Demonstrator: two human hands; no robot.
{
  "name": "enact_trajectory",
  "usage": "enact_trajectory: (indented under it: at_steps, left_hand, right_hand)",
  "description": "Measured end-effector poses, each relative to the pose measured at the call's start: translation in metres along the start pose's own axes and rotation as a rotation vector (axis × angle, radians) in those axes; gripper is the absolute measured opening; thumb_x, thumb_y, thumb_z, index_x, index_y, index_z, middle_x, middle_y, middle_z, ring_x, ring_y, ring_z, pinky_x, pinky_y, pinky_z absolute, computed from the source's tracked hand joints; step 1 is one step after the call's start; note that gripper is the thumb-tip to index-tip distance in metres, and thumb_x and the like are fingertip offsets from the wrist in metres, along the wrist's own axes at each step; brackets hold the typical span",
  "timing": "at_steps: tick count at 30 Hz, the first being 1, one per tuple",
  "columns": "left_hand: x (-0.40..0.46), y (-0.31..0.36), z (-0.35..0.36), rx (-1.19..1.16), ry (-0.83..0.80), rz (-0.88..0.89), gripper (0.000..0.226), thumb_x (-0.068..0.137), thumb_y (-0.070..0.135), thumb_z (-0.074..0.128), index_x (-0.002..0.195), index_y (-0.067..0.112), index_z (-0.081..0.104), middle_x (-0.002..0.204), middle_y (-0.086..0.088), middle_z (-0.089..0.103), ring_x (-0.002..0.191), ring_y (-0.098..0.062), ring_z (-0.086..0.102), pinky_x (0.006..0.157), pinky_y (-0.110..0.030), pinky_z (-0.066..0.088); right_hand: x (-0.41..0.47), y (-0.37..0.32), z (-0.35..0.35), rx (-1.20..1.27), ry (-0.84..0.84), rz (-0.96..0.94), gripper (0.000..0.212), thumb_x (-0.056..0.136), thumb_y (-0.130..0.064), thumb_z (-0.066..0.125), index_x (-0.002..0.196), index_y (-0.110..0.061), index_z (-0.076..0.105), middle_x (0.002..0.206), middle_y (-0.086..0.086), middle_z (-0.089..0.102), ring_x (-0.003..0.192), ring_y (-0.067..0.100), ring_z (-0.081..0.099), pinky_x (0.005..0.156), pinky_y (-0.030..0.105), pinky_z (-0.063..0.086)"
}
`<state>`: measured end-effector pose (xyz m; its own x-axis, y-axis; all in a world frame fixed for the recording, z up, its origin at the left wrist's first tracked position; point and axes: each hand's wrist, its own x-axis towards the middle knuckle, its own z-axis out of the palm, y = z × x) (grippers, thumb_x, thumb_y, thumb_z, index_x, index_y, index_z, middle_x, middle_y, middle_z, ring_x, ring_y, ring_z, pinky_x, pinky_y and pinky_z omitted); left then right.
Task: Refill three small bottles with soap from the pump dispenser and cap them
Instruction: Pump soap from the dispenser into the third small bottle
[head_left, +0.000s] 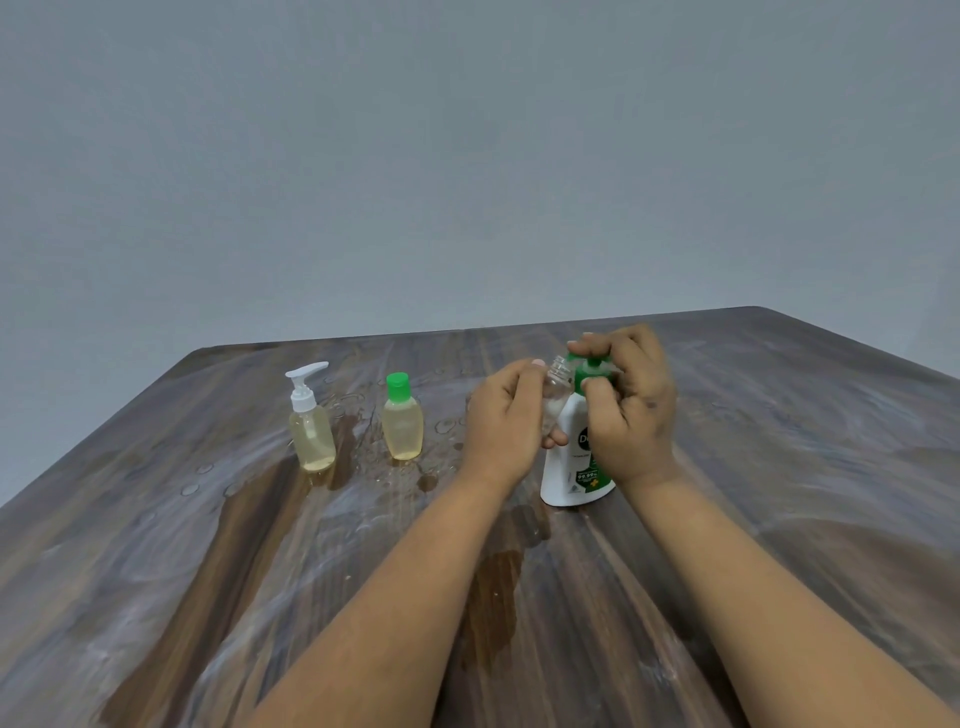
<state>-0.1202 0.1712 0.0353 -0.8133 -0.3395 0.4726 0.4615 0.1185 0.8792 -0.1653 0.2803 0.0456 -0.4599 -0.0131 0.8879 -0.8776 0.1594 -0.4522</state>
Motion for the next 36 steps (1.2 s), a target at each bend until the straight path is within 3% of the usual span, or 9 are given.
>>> enact_trajectory:
  at_steps: [4,10,17,21,24,30,36]
  left_hand:
    - [0.0002,0.0006,-0.0002,-0.001,0.004,-0.008,0.038,0.103,0.019,0.040,0.083,-0.006,0.060,0.053,-0.010,0.060,0.043,-0.018,0.058,0.041,-0.020,0.042]
    - [0.0002,-0.0006,-0.0003,0.019,0.001,-0.012,0.035,0.102,0.023,0.040,0.081,0.004,0.062,0.050,-0.005,0.061,0.043,-0.018,0.059,0.041,-0.020,0.042]
    - [-0.0004,0.0009,-0.0006,0.004,-0.002,-0.016,0.038,0.102,0.022,0.040,0.086,-0.005,0.062,0.053,-0.005,0.062,0.044,-0.019,0.059,0.041,-0.019,0.043]
    - [-0.0002,0.0013,-0.0005,0.009,0.005,-0.018,0.037,0.103,0.020,0.040,0.085,-0.005,0.061,0.049,-0.004,0.061,0.042,-0.017,0.058,0.041,-0.019,0.042]
    - [-0.0011,0.0020,0.0002,0.017,0.006,-0.013,0.037,0.103,0.019,0.040,0.084,-0.005,0.061,0.048,-0.005,0.060,0.041,-0.015,0.058,0.040,-0.018,0.042]
    - [-0.0021,0.0034,-0.0004,0.010,0.007,-0.016,0.037,0.103,0.018,0.040,0.084,-0.006,0.061,0.051,-0.007,0.061,0.043,-0.019,0.058,0.040,-0.020,0.042]
    - [-0.0019,0.0037,-0.0001,-0.003,0.011,-0.038,0.035,0.104,0.019,0.040,0.085,-0.001,0.062,0.055,-0.008,0.062,0.044,-0.019,0.059,0.040,-0.021,0.043]
  right_hand:
    - [-0.0012,-0.0015,-0.0019,-0.005,-0.022,-0.049,0.038,0.071,-0.010,0.044,0.100,-0.004,0.067,0.101,0.004,0.058,0.097,-0.003,0.052,0.081,0.014,0.041]
    - [0.0009,0.0021,0.0006,0.004,0.017,0.036,0.027,0.071,0.002,0.047,0.085,-0.004,0.070,0.088,0.000,0.055,0.087,-0.002,0.054,0.073,0.012,0.042]
    - [-0.0008,0.0007,-0.0023,-0.002,-0.036,-0.054,0.040,0.071,-0.014,0.043,0.102,-0.004,0.067,0.102,0.004,0.058,0.097,-0.004,0.051,0.081,0.013,0.041]
    - [0.0000,0.0033,0.0004,0.006,0.005,-0.007,0.032,0.073,-0.009,0.043,0.091,-0.005,0.069,0.094,-0.001,0.056,0.089,-0.003,0.053,0.075,0.010,0.041]
    - [0.0014,0.0034,0.0008,0.006,0.016,0.011,0.027,0.072,0.000,0.046,0.085,-0.005,0.069,0.088,0.001,0.055,0.085,0.009,0.056,0.073,0.010,0.041]
    - [-0.0008,0.0015,-0.0021,0.002,-0.032,-0.061,0.039,0.071,-0.015,0.043,0.101,-0.006,0.067,0.101,-0.001,0.055,0.094,0.000,0.052,0.078,0.015,0.043]
    - [0.0001,0.0038,0.0009,0.008,0.001,0.001,0.030,0.073,-0.008,0.044,0.089,-0.008,0.070,0.091,-0.005,0.054,0.089,0.003,0.057,0.074,0.011,0.043]
